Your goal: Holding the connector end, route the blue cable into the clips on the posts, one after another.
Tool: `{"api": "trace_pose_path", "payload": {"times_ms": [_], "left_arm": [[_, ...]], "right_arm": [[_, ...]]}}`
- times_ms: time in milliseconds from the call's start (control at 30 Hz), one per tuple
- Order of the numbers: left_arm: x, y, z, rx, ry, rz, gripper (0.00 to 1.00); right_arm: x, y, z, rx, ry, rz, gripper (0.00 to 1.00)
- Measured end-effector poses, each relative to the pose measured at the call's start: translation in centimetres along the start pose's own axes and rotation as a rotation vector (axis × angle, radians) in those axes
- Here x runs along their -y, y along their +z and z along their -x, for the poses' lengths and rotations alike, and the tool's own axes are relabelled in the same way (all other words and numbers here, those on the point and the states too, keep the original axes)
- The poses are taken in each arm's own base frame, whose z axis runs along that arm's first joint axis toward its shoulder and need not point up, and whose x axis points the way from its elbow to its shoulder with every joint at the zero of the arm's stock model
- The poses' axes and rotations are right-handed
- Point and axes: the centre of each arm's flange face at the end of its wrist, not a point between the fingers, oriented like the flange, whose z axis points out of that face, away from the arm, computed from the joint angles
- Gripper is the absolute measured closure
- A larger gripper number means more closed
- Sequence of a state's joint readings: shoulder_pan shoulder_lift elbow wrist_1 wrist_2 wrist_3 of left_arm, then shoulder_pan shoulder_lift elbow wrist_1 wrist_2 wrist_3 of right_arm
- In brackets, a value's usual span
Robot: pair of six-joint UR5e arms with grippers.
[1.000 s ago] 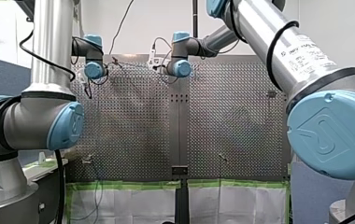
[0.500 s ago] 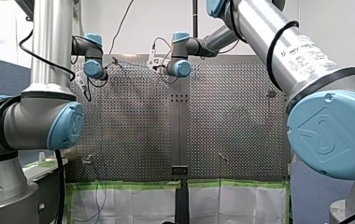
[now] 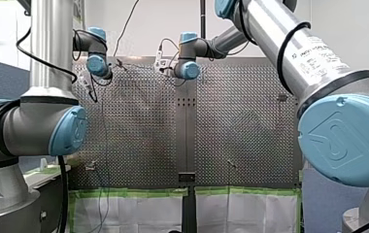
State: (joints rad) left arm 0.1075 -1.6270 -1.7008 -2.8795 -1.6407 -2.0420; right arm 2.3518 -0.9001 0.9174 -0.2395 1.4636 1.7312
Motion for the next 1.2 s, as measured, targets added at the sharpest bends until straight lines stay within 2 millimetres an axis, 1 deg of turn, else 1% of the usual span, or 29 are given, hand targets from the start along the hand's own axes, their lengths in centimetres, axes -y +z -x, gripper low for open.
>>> {"api": "trace_pose_path", "payload": {"times_ms": [167,467,600,700,833,1033,1200], "left_arm": [[0.2,-1.2,0.2,-0.032,0.040,0.025,0.00],[-0.2,-4.0,-0.8,-0.123,0.049,0.074,0.00],[-0.2,-5.0,-1.4,-0.165,0.049,0.082,0.00],[-0.1,-5.6,-1.5,-0.177,0.044,0.082,0.00],[0.4,-6.4,-0.7,-0.160,0.039,0.070,0.00],[1.8,-7.7,1.3,-0.114,0.029,0.036,0.00],[3.2,-9.3,2.8,-0.091,0.052,0.013,0.00]], "right_arm": [[0.1,0.0,0.0,0.001,0.000,-0.001,1.00],[0.4,-0.1,0.1,0.004,0.002,-0.004,1.00],[0.5,-0.1,0.1,0.006,0.002,-0.005,1.00],[0.5,-0.1,0.1,0.006,0.003,-0.005,1.00],[0.5,-0.1,0.1,0.006,0.003,-0.005,1.00],[0.3,-0.1,0.1,0.006,0.002,-0.002,1.00],[0.2,-0.1,0.1,0.006,0.002,0.000,1.00]]}}
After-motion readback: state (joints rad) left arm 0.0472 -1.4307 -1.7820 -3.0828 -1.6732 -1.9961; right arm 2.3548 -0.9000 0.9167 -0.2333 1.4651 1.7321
